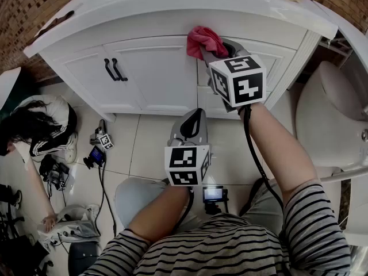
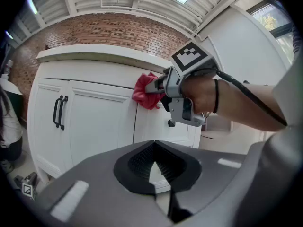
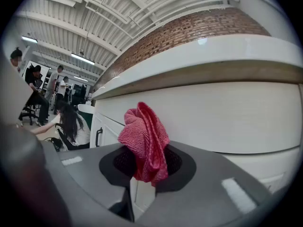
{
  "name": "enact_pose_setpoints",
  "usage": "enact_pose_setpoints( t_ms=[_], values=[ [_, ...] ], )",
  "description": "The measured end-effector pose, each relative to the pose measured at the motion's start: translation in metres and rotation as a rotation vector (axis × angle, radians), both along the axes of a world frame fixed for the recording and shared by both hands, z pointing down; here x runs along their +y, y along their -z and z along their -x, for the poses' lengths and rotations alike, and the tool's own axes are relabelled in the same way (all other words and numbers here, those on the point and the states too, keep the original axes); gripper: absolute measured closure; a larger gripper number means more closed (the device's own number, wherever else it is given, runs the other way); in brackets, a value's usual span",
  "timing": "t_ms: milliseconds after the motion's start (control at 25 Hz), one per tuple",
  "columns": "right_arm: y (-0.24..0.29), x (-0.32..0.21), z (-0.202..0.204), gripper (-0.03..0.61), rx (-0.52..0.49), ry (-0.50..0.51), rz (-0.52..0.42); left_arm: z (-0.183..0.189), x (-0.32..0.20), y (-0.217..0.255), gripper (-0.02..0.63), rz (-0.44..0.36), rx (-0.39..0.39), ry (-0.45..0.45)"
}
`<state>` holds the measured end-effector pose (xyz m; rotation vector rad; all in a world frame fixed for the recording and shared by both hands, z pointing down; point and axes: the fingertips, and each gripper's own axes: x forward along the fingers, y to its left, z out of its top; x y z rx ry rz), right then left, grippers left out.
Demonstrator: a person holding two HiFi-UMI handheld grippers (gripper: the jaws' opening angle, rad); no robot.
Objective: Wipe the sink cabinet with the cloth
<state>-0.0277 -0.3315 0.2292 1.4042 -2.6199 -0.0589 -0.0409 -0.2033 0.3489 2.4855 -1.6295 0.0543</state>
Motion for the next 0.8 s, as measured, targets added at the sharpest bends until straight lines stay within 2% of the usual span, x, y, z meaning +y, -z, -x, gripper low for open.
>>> enact_pose_setpoints(
  t_ms=[120, 240, 440, 560, 680, 800],
  values=[
    [0.003, 0.001, -0.033, 0.497, -0.021, -0.05, -0.005, 0.001, -0.004, 0.002, 0.612, -0.004, -0.008, -0.009],
    [0.003, 0.004, -0.088, 0.495, -0.04, -0.129, -0.002, -0.002, -0.005, -0.002, 0.612, -0.001, -0.02, -0.015],
    [-0.001, 0.016, -0.206, 0.492, -0.067, -0.335, 0.009, -0.01, -0.003, -0.008, 0.612, 0.006, -0.042, -0.027],
    [-0.006, 0.021, -0.257, 0.494, -0.079, -0.448, 0.029, -0.014, -0.002, -0.008, 0.612, 0.004, -0.054, -0.03],
    [-0.007, 0.028, -0.263, 0.499, -0.104, -0.47, 0.046, -0.019, -0.001, -0.008, 0.612, 0.001, -0.063, -0.034],
    [0.0, 0.036, -0.215, 0.5, -0.138, -0.359, 0.038, -0.024, 0.001, -0.008, 0.612, 0.0, -0.066, -0.04]
  ],
)
